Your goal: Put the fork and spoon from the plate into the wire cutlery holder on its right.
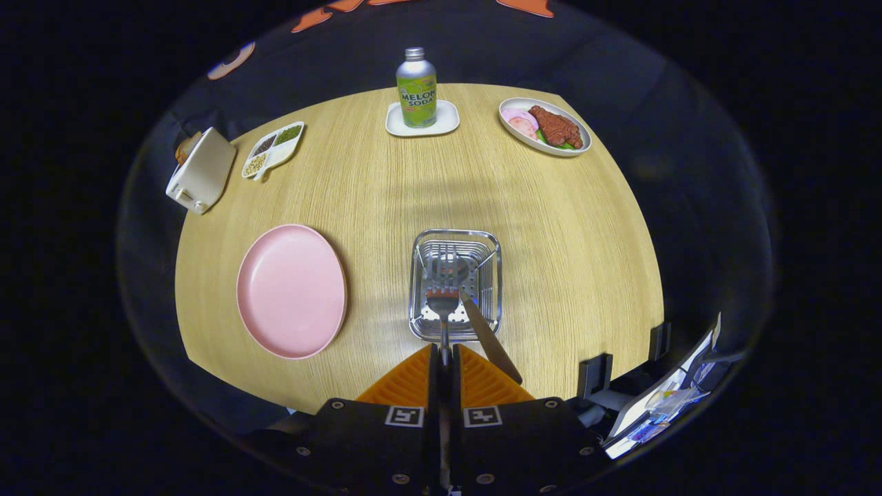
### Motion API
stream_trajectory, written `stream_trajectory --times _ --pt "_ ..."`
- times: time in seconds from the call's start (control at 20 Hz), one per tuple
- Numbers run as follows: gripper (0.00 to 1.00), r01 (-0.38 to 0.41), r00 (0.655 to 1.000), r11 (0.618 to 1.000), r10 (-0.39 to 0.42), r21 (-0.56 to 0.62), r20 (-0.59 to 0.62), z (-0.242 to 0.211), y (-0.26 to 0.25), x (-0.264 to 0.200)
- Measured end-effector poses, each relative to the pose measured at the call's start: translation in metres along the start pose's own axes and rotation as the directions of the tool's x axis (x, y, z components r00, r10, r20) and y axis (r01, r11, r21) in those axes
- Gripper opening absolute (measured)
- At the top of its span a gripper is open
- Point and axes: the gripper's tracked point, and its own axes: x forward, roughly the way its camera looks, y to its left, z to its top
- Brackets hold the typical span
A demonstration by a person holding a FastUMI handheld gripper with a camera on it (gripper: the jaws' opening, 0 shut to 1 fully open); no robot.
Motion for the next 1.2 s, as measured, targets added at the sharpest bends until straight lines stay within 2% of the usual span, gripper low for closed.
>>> stream_trajectory --times 0.25,0.4,0.5,0.6,0.75,0.8,0.9,1.15,1.2 --pt "0.12 -0.023 0.998 0.999 0.02 0.043 0.062 0.023 -0.004 -0.006" --pt "0.12 -0.056 0.982 0.997 0.046 0.049 0.183 0.049 -0.002 -0.017" --pt "0.15 -0.07 0.954 0.997 0.054 0.042 0.295 0.069 -0.002 -0.029" --pt "0.2 -0.065 0.909 0.997 0.047 0.029 0.415 0.089 -0.004 -0.046" --pt "0.23 -0.068 0.8 0.997 0.041 0.022 0.599 0.121 -0.005 -0.079" --pt "0.27 -0.06 0.763 0.998 0.031 0.023 0.645 0.13 -0.008 -0.089" --pt "0.33 -0.028 0.718 0.999 0.006 0.02 0.696 0.136 -0.013 -0.104" --pt "0.46 -0.037 0.551 0.999 0.014 0.008 0.834 0.162 -0.008 -0.157" --pt "0.53 -0.026 0.533 1.0 0.007 0.008 0.846 0.165 -0.009 -0.164"
